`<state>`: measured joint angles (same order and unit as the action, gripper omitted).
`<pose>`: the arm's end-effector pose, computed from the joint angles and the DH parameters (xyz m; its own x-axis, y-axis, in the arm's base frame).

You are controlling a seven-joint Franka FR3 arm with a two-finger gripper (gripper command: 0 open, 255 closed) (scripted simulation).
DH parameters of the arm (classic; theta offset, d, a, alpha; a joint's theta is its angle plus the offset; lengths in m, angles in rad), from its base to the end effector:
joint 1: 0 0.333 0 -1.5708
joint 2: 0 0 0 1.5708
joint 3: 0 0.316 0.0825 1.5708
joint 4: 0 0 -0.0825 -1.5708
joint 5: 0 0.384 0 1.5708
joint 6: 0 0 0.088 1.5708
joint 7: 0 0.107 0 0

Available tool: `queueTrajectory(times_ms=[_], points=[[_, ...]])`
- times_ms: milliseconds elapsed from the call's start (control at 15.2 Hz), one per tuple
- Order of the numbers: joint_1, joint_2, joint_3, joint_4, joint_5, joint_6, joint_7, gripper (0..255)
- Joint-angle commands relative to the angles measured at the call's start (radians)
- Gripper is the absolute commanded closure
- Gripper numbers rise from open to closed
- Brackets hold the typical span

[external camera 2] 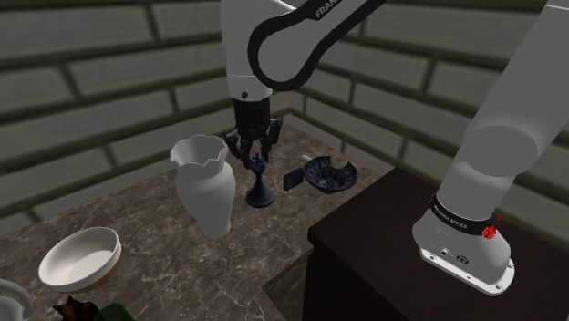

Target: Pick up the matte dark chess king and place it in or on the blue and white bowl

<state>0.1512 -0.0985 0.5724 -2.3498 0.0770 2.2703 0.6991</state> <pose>0.3670 0.3277 0.3650 0.9996 -0.0271 -0.0003 -0.0271 -0.9996 -0.0074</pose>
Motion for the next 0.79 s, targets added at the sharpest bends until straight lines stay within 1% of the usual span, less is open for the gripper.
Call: queueTrajectory(times_ms=[0,132,396,726], points=[[0.0,-0.015,-0.003,0.013,0.009,-0.027,-0.007,255],[0.001,-0.028,-0.005,0.023,0.015,-0.047,-0.013,255],[-0.019,-0.147,-0.075,-0.07,0.075,-0.069,-0.144,255],[-0.044,-0.271,-0.175,-0.161,0.1,-0.107,-0.291,255]])
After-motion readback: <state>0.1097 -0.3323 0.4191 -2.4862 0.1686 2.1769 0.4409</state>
